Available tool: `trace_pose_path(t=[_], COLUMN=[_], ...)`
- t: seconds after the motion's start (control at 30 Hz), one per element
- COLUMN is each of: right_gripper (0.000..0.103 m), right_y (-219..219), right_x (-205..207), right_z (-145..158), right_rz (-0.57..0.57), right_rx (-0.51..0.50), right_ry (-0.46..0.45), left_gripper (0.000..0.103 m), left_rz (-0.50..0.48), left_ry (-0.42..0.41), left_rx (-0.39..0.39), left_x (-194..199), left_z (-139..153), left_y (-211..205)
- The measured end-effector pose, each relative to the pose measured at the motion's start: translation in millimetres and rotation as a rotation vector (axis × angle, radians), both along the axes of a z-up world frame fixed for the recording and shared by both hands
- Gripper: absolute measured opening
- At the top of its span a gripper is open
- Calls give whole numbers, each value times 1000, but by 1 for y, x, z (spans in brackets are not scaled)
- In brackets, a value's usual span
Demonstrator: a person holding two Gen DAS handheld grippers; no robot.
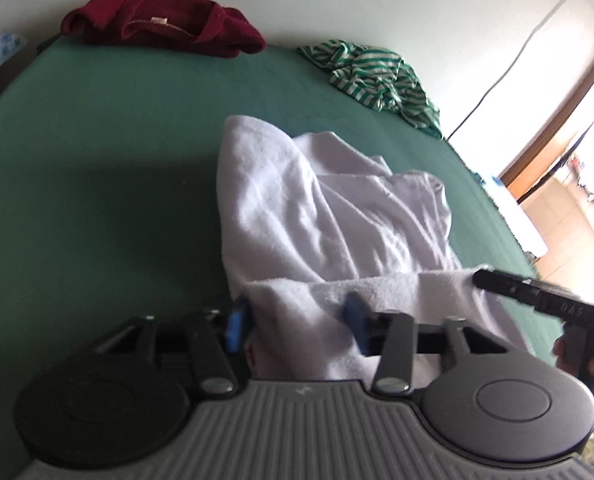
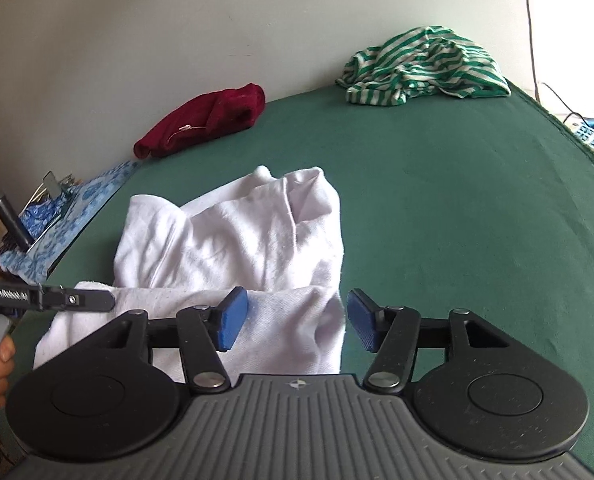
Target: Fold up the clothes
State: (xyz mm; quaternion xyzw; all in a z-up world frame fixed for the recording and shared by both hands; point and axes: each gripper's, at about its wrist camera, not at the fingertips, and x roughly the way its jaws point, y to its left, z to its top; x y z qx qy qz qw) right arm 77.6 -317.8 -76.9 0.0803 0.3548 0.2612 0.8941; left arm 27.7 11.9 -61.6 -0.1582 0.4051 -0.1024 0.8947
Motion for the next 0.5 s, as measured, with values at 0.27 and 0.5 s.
trace_pose_path(t=[0.27, 0.5], right_gripper=[19, 18], right_y=[4, 1], right_x=[-2, -6], right_z=[3, 15], right_rz=[57, 75], right_rx=[4, 23], right_ry=[-18, -52], left_gripper=[15, 13], left_rz=[11, 14], left_ry=[-47, -99], left_rx=[-10, 17], left_x=[-5, -18], left_z=[9, 27], left_y=[5, 2])
